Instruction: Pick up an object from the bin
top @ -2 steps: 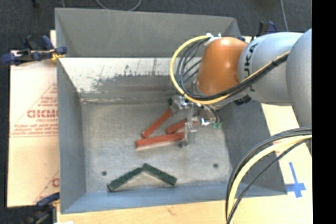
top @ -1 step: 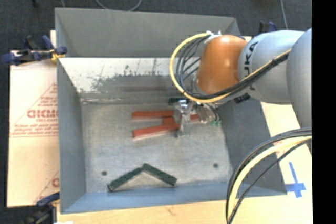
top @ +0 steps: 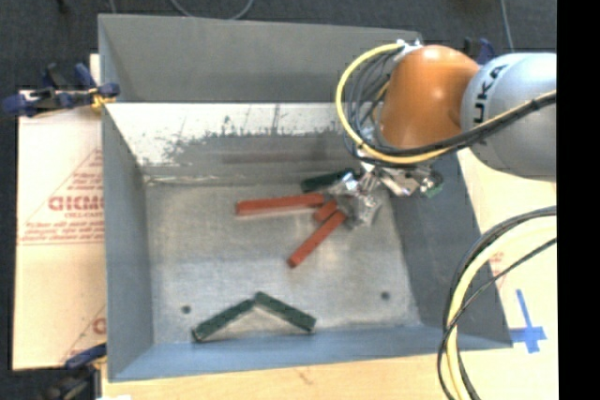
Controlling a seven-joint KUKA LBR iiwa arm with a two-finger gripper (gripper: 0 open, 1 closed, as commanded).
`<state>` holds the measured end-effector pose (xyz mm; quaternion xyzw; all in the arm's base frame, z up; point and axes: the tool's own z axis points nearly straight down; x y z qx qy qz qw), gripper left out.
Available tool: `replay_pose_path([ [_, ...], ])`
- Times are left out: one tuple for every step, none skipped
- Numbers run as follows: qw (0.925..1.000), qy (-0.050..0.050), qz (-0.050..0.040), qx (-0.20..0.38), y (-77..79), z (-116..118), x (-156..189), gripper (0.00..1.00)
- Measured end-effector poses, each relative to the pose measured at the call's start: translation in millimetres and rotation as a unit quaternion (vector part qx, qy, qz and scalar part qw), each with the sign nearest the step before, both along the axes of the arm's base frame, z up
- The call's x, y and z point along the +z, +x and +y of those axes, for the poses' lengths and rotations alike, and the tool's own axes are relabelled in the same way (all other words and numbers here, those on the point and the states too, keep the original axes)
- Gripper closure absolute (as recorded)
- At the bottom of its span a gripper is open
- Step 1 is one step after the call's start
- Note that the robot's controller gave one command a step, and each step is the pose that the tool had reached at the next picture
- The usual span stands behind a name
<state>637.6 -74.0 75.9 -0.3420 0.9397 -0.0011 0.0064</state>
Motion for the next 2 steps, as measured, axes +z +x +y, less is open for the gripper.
replay_pose_path([
  [1.0000, 0.000, 0.0036, -0.002, -2.6, -1.2, -3.3, 0.00],
  [0.9993, -0.001, 0.0056, 0.036, -6.1, 64.3, -4.0, 0.00],
])
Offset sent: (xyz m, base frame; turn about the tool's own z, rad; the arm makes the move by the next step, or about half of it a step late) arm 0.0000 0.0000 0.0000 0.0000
